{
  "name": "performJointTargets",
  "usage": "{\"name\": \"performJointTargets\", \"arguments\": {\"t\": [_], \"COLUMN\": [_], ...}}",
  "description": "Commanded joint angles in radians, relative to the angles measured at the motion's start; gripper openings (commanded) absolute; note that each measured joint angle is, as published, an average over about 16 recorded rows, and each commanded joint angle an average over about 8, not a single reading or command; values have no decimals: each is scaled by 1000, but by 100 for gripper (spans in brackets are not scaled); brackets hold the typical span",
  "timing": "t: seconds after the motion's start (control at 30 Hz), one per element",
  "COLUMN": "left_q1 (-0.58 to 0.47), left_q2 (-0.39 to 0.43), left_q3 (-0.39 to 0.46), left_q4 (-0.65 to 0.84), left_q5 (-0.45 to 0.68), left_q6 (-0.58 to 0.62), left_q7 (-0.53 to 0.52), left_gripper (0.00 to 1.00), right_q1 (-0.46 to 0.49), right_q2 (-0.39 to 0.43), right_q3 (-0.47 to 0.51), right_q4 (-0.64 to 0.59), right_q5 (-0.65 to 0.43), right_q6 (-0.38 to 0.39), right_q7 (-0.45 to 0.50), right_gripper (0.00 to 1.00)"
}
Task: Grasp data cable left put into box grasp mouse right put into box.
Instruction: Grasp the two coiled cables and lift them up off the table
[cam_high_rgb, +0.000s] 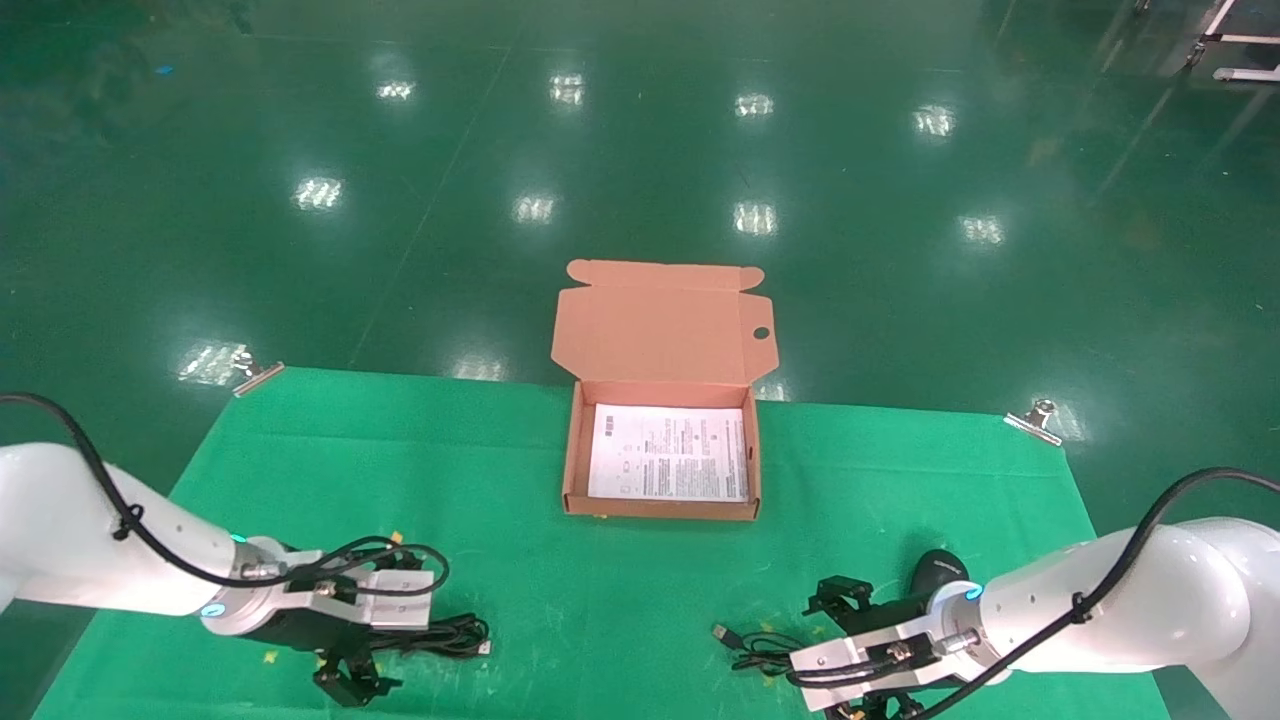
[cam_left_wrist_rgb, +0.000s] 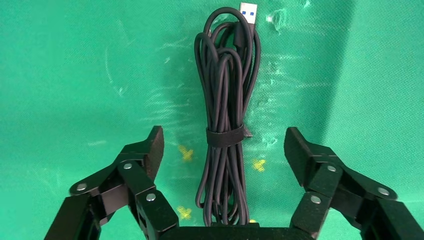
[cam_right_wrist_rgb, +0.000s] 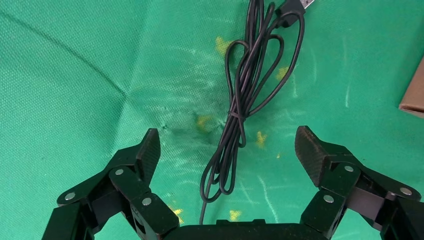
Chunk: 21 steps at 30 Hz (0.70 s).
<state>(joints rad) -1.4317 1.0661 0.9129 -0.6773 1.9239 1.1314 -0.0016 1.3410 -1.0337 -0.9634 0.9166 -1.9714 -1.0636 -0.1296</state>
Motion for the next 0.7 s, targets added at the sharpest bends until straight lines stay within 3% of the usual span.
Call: {"name": "performJointTargets", "arguments": {"t": [0.03,0.7], "left_q1": [2,-3], "left_q2": [1,-2], "left_q3": [-1,1], "left_q4": [3,-9], "left_q5": [-2,3], "left_q6": [0,2], "left_q7": [0,2], "left_gripper": [0,0], "right_q1": [-1,1], "right_q2": [-1,3], "right_q3": [0,1], "right_q4": [-3,8], "right_q5": [0,2], "right_q6": [2,-6], "right_q7": [-1,4], "right_gripper": [0,0]}}
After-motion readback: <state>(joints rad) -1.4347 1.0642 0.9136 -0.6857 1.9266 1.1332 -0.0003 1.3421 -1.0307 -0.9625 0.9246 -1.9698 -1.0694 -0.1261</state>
